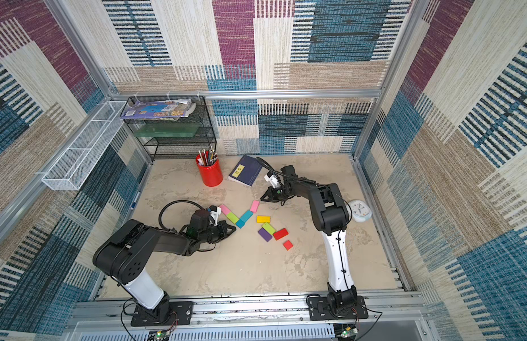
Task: Assemble the letter v with building blocks
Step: Assemble the building block at the center of the board.
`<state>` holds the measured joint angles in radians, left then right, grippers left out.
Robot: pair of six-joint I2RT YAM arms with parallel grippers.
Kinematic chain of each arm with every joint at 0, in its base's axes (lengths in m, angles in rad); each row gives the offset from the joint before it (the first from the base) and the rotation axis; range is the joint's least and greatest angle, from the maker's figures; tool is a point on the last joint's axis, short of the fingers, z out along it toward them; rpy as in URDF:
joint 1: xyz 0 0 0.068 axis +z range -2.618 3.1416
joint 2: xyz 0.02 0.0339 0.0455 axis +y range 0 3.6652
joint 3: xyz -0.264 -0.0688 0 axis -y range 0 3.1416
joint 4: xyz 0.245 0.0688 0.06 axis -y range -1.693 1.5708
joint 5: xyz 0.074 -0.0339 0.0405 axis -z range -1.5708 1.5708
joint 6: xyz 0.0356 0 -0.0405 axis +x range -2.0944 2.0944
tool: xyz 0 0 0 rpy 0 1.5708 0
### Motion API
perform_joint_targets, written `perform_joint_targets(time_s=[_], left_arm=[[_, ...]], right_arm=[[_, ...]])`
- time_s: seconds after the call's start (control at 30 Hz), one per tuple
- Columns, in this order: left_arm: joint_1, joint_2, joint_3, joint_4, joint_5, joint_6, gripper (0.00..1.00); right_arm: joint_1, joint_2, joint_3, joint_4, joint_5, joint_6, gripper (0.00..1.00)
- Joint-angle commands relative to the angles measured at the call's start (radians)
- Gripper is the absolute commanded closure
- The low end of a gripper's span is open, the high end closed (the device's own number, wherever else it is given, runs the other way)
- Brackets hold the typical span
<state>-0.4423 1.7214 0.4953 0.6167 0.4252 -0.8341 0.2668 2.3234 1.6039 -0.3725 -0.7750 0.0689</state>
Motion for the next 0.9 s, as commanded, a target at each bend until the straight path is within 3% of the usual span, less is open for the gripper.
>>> perform_joint_targets(time_s=[0.0,0.37,0.87], left_arm=[[0.0,0.014,-0.008,-0.144,-0.043,0.011,1.0],[-0.001,0.021,-0.023,-0.117,-0.037,-0.003,1.0],[-0.001,0.02,-0.032,-0.114,-0.042,-0.001,1.0]], right_arm=[[-0.001,0.042,0.013,-0.158,0.223,-0.038,0.96],[0.004,0.06,-0.003,-0.135,0.068,-0.079,0.96],[0.009,0.015,-0.107,-0.082,0.048,-0.069,0.96]])
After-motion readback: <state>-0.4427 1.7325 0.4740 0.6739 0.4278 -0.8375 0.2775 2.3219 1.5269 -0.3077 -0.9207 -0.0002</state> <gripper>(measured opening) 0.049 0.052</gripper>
